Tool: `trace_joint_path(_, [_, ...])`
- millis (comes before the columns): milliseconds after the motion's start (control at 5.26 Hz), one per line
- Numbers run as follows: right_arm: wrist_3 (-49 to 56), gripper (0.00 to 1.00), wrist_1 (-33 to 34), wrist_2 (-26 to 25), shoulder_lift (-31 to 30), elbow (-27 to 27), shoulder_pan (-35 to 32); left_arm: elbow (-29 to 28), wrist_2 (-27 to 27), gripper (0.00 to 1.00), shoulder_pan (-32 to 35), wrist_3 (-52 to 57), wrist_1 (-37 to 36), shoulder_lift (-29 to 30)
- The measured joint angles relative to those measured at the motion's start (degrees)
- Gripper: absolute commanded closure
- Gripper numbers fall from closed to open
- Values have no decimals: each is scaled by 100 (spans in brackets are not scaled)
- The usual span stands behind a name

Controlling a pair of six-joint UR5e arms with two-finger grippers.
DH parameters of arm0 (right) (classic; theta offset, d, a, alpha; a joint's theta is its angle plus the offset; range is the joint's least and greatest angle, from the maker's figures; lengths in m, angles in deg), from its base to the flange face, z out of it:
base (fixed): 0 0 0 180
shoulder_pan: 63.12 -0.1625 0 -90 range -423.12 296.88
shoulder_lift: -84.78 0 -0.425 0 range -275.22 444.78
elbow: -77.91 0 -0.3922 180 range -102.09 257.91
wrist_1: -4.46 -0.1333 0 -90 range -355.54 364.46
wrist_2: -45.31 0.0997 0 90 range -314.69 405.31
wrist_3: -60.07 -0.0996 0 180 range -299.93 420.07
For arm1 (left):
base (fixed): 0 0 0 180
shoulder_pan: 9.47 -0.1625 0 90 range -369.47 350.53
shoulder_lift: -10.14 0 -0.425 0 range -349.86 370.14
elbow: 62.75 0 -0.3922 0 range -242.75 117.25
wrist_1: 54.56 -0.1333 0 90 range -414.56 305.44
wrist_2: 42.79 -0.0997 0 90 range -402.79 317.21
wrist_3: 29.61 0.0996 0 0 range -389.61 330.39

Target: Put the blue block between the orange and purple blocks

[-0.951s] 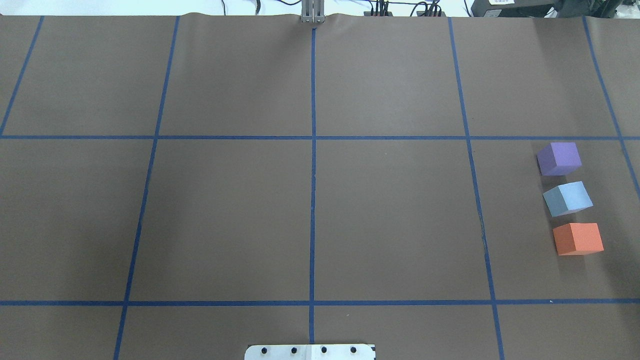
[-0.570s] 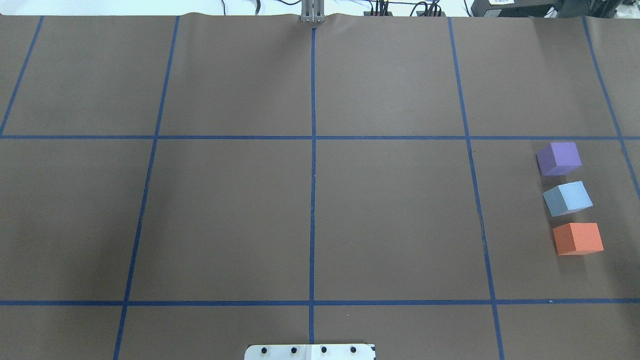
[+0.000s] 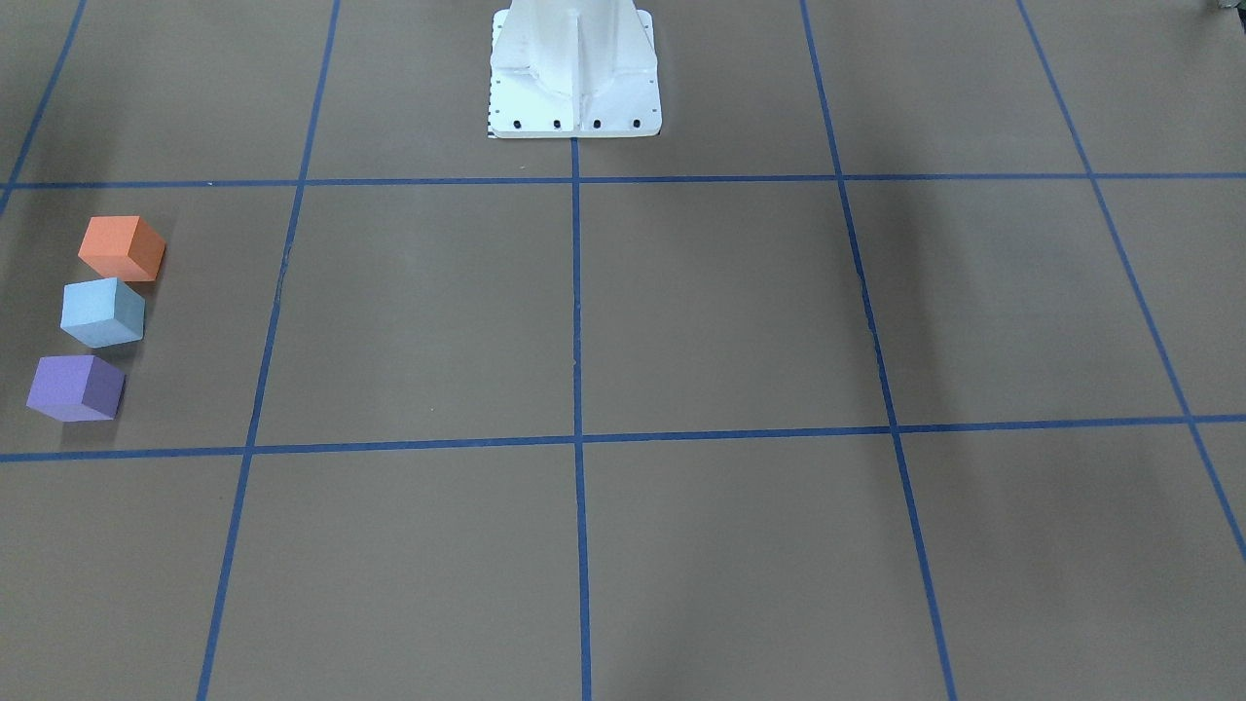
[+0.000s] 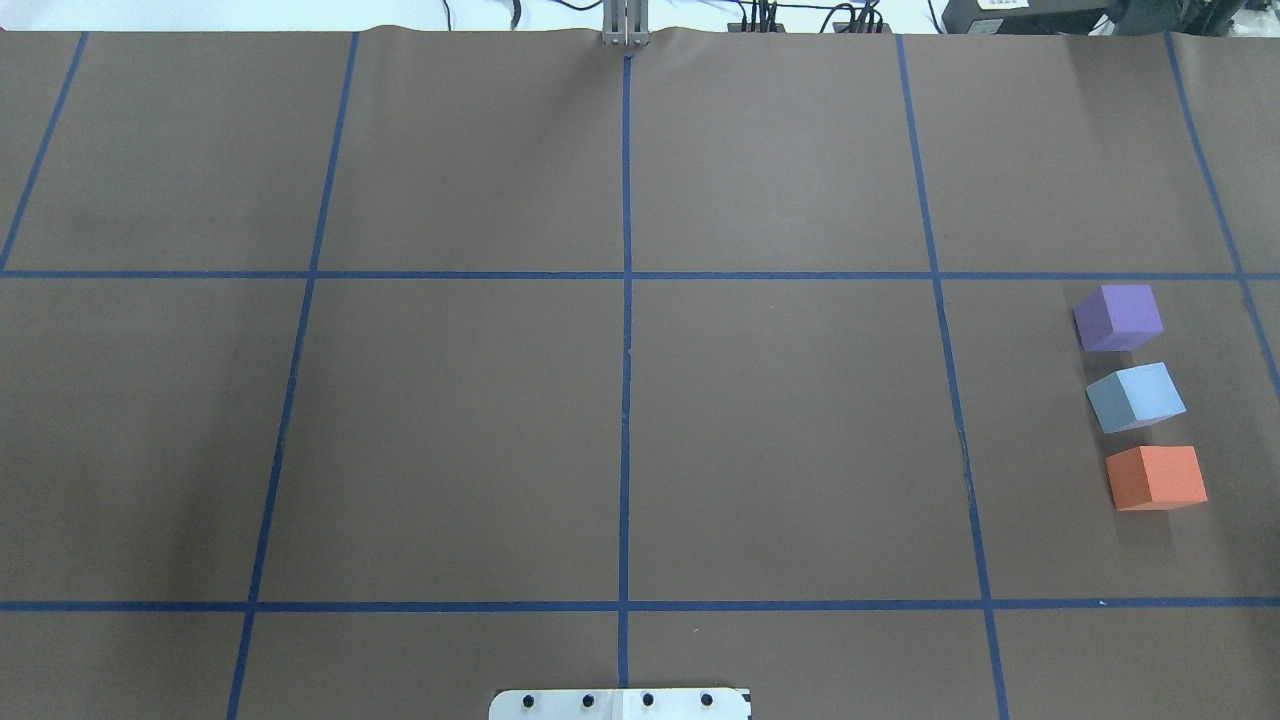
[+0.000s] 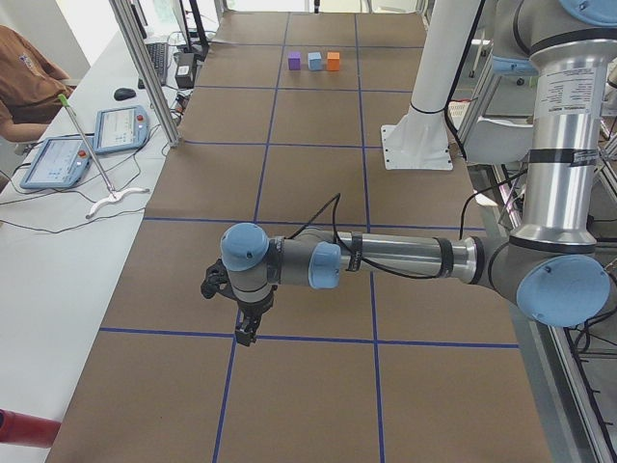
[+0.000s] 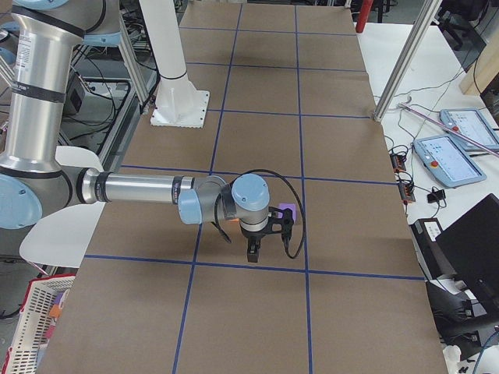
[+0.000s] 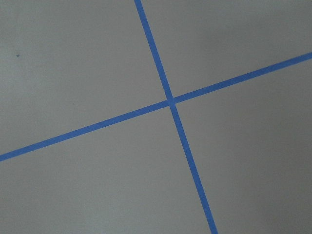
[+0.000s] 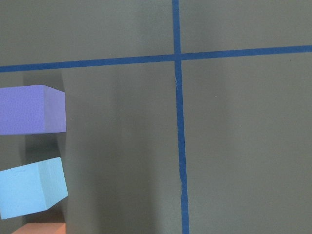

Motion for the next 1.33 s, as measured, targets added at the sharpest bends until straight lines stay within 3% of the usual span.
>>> trace_joint_path(761, [96,0,801,532,61,102,-11,21,26,0,-7,-327,-44,-37])
trace_joint_path(1331, [984,0,1528,-110,69,459,-477,17,20,0,-9,-329,-41,-41])
